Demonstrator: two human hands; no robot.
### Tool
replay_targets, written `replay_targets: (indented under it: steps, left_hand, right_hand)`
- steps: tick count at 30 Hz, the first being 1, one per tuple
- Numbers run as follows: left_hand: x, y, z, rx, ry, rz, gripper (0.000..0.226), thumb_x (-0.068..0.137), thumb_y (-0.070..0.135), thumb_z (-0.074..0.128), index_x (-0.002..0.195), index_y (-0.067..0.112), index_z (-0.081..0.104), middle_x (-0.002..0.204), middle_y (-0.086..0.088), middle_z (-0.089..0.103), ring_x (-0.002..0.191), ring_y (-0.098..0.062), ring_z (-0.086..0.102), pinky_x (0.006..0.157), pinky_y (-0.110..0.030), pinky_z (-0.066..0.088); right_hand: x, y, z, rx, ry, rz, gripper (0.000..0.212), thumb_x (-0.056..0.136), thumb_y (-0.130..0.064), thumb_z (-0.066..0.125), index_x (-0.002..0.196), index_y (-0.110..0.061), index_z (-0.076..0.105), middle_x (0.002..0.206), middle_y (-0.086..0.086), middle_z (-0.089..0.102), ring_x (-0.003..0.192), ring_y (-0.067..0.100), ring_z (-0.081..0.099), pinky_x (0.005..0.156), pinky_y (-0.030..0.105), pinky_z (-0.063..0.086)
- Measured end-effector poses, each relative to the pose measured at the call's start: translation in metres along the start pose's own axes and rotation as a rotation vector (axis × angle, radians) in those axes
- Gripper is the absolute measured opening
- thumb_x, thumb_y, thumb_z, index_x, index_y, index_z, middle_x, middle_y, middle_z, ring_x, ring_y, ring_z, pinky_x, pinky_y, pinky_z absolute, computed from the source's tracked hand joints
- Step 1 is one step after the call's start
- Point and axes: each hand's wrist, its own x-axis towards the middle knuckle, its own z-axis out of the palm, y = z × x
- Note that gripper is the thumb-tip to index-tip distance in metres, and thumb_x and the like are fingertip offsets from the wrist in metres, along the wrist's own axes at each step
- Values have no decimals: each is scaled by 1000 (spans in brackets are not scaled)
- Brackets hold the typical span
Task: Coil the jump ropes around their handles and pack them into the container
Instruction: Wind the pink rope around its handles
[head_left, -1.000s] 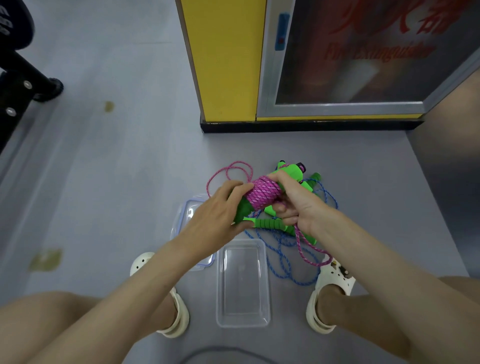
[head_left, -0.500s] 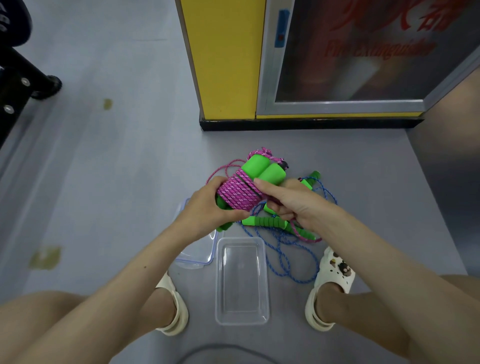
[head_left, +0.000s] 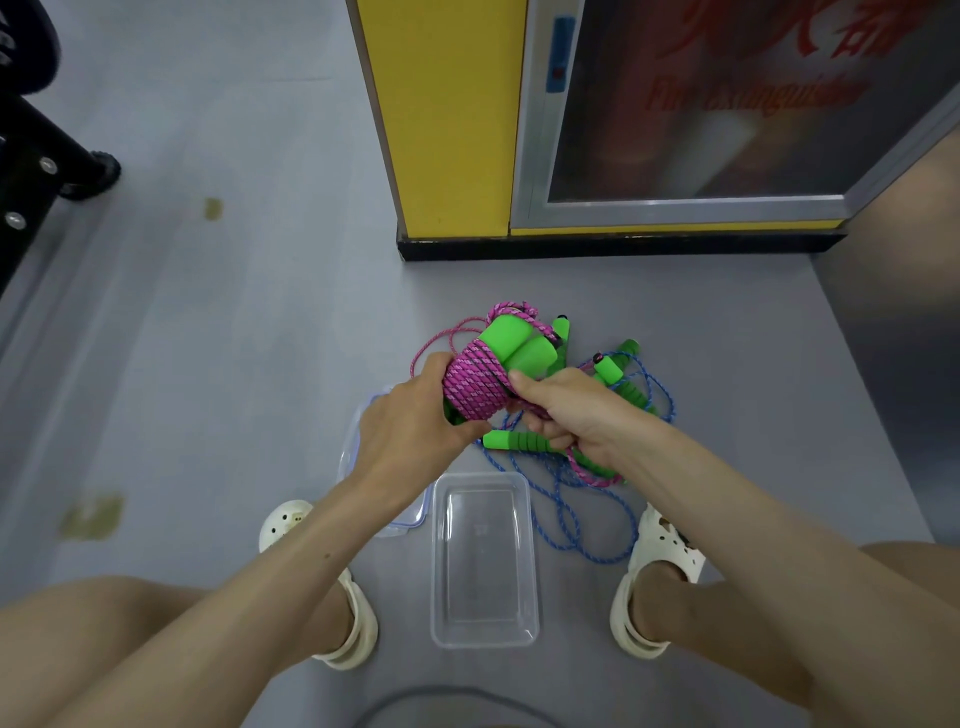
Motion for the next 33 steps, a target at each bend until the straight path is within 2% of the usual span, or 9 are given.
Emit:
replay_targets:
  steps: [4, 11, 15, 20, 23, 25, 28, 30, 33]
  left_hand:
    - [0, 3, 1, -5, 30, 22, 61, 76, 51, 72, 123, 24, 43, 91, 5, 64, 82, -24, 63, 65, -31, 45]
    - [-5, 0, 7, 80, 110, 189, 57, 75, 40, 75, 122, 19, 48, 97, 2, 67, 80, -24, 63, 60, -29, 40]
    - [-3, -8, 13, 168, 198, 305, 63, 66, 31, 83, 118, 16, 51, 83, -3, 69, 66, -29, 64, 48, -35, 50]
    - [0, -6, 13, 260, 258, 338, 66, 57, 24, 89, 115, 9, 59, 71, -3, 64, 55, -26, 60, 39, -29, 43]
    - [-2, -3, 15, 315, 240, 351, 65, 54, 21, 89, 111, 10, 59, 68, -2, 61, 53, -25, 58, 36, -25, 34]
    - [-4, -1, 16, 335, 229, 346, 65, 50, 20, 90, 108, 8, 63, 65, -1, 60, 50, -23, 57, 38, -21, 24]
    - [-5, 2, 15, 330, 230, 321, 66, 47, 19, 91, 106, 6, 65, 63, -2, 60, 48, -22, 56, 41, -20, 20]
    - [-4, 3, 13, 316, 239, 307, 64, 48, 19, 91, 105, 6, 64, 63, -1, 60, 48, -22, 56, 41, -18, 15]
    - [-4, 3, 13, 269, 234, 295, 63, 50, 19, 90, 106, 6, 63, 65, -2, 62, 48, -22, 57, 39, -17, 20]
  right_hand:
    - [-1, -1, -3, -90, 53, -30, 43, 95, -32, 55, 99, 10, 63, 54, 3, 45, 38, 8, 28, 35, 17, 22]
    - [-4, -1, -11, -241, 96, -17, 42, 88, -33, 66, 89, 9, 68, 50, 4, 48, 29, 6, 29, 32, 16, 25]
    - [-3, -1, -11, -138, 147, 58, 34, 81, -30, 74, 75, 2, 65, 44, 1, 48, 29, 6, 30, 32, 15, 24]
    - [0, 1, -7, -3, 227, 134, 37, 77, -25, 79, 65, -6, 49, 53, 5, 44, 34, 10, 32, 36, 19, 29]
    - [-2, 5, -4, 30, 286, 23, 29, 76, -12, 78, 66, -4, 52, 53, 7, 48, 28, 7, 34, 33, 17, 30]
    - [-1, 8, -1, -56, 350, -125, 23, 74, -5, 78, 64, -7, 57, 56, 5, 55, 30, 1, 42, 38, 18, 36]
    - [-1, 9, 4, -252, 432, -341, 12, 73, -5, 77, 74, -13, 67, 68, -7, 61, 57, -2, 55, 60, 12, 44]
    - [-4, 6, 5, -391, 442, -439, 7, 76, -6, 73, 82, -10, 73, 73, -8, 63, 63, -4, 53, 61, 3, 39]
    - [-6, 2, 3, -519, 417, -530, 12, 80, -5, 67, 87, -8, 76, 81, 0, 72, 71, 5, 59, 70, 12, 44]
